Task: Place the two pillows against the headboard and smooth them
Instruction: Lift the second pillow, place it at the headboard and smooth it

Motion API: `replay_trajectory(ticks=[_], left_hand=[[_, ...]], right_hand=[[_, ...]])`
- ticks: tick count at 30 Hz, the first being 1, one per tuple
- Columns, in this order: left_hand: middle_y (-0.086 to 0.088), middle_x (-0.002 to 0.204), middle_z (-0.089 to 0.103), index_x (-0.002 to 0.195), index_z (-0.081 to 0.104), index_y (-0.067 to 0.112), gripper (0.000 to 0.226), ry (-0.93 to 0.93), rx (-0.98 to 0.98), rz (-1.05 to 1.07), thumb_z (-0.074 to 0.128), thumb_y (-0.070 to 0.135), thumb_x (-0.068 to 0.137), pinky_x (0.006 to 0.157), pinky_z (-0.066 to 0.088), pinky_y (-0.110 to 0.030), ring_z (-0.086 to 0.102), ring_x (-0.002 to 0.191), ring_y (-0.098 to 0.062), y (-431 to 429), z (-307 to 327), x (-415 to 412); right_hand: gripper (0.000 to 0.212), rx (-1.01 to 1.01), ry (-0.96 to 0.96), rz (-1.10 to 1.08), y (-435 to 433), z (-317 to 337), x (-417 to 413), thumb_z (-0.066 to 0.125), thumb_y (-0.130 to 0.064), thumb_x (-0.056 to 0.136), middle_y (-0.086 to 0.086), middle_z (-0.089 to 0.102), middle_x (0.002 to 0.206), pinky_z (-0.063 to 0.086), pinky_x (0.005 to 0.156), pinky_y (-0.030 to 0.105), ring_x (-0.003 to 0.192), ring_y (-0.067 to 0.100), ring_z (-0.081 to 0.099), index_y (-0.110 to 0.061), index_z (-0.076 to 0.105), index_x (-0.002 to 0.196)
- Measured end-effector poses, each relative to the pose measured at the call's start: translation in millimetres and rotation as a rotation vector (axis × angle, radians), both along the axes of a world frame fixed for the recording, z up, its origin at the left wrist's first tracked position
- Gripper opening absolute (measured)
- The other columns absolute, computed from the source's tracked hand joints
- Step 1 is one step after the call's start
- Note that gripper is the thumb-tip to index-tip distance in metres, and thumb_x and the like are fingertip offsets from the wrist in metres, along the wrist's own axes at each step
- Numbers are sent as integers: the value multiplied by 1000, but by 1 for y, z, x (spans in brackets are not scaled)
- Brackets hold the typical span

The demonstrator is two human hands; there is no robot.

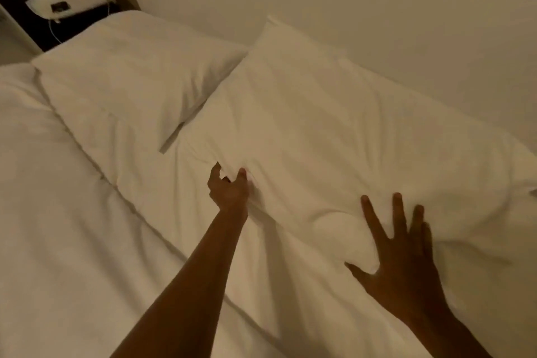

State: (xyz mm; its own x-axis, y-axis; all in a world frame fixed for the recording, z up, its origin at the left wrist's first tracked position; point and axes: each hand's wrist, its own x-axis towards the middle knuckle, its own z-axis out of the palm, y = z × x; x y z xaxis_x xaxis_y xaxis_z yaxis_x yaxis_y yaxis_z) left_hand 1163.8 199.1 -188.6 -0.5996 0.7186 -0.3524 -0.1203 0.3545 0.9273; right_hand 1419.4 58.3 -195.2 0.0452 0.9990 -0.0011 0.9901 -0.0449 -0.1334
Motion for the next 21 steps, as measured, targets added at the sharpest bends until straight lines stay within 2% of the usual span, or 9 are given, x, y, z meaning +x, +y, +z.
replay_trajectory(ticks=[3, 6, 9, 14, 16, 18, 20, 21], left_hand=[[6, 71, 65, 135, 57, 12, 55, -80, 33, 22, 75, 7, 83, 95, 55, -41, 69, 82, -19, -9, 16, -1], [1, 72, 69, 132, 60, 14, 53, -23, 44, -19, 77, 9, 83, 91, 56, -38, 70, 79, -18, -27, 31, -6], [-4, 74, 72, 125, 65, 15, 46, 17, 30, -39, 78, 10, 81, 89, 58, -43, 72, 77, -21, -41, 32, -14], [0, 77, 72, 121, 66, 13, 40, 14, -8, -42, 77, 8, 82, 86, 58, -43, 72, 79, -20, -61, 27, -13], [-5, 89, 73, 127, 60, 13, 43, 157, -26, -81, 73, 11, 86, 88, 57, -42, 72, 86, -23, -68, 24, -14], [-11, 114, 67, 142, 43, 12, 57, 483, -37, -107, 67, 13, 90, 94, 52, -42, 67, 100, -27, -70, 26, -13], [-12, 125, 57, 148, 30, 17, 63, 787, 94, -52, 61, 17, 94, 95, 45, -43, 58, 108, -26, -64, 40, -6], [-11, 130, 53, 149, 30, 19, 60, 864, 201, -64, 57, 22, 95, 98, 42, -43, 53, 114, -25, -56, 47, 1]], right_hand=[[124, -5, 29, -1, -8, 8, 6, 73, -70, 65, 18, 2, 166, 24, 115, 63, 147, 51, 9, -36, -2, 158], [124, -26, 58, 17, -12, 18, 15, 72, -71, 64, 13, 2, 167, 24, 117, 61, 150, 45, 8, -42, -6, 156], [126, -59, 80, 23, -14, 24, 21, 69, -77, 61, 11, 2, 167, 20, 118, 60, 151, 42, 6, -44, -7, 155], [120, -55, 157, 18, -12, 32, 15, 46, -95, 61, 11, -1, 167, 5, 120, 54, 152, 35, -3, -44, -10, 155], [113, -1, 194, -3, -4, 35, 10, 38, -96, 66, 12, 0, 167, 4, 120, 54, 152, 34, -4, -41, -6, 156], [106, 65, 208, 2, 8, 34, 1, 35, -92, 74, 12, 1, 167, 8, 121, 57, 152, 36, -3, -37, 0, 158], [100, 137, 213, 35, 22, 30, -8, 38, -87, 80, 13, 2, 166, 10, 121, 59, 152, 37, 0, -33, 7, 159], [97, 163, 212, 45, 29, 28, -11, 39, -84, 83, 13, 3, 166, 11, 120, 61, 152, 37, 1, -31, 10, 159]])
